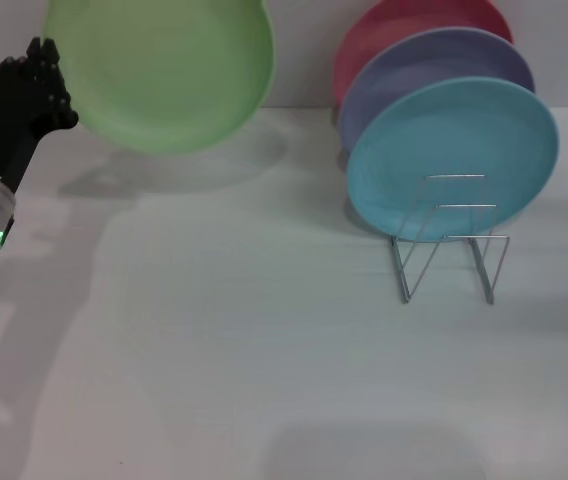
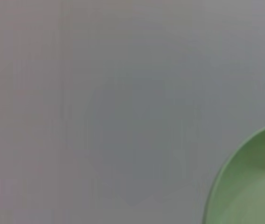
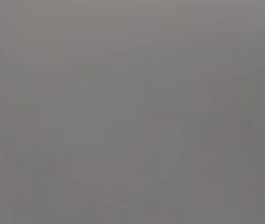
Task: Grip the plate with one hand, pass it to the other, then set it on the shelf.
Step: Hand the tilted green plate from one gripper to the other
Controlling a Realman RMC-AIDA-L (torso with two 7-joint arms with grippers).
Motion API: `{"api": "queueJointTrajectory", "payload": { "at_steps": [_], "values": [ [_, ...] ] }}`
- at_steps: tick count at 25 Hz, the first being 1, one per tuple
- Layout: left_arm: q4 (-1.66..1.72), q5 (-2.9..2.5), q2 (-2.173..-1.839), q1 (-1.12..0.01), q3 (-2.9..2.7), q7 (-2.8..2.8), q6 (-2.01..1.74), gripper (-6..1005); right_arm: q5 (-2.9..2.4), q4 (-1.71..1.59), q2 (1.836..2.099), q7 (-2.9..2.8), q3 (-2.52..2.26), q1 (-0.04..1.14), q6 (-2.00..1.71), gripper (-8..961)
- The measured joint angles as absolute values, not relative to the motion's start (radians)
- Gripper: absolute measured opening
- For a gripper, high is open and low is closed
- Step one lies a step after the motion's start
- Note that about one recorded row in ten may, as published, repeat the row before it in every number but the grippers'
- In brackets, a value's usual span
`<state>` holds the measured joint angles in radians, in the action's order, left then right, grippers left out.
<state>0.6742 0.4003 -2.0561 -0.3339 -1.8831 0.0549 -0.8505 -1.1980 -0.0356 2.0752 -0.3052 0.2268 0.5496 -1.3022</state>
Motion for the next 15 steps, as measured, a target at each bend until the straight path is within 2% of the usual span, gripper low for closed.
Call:
{"api": "queueJointTrajectory", "payload": {
  "at_steps": [15],
  "values": [
    [0.537, 0.397, -2.066, -0.341, -1.891, 0.221, -0.948, 30, -1.198, 0.120, 2.082, -0.304, -0.070, 0.409, -1.728, 637]
  ]
}}
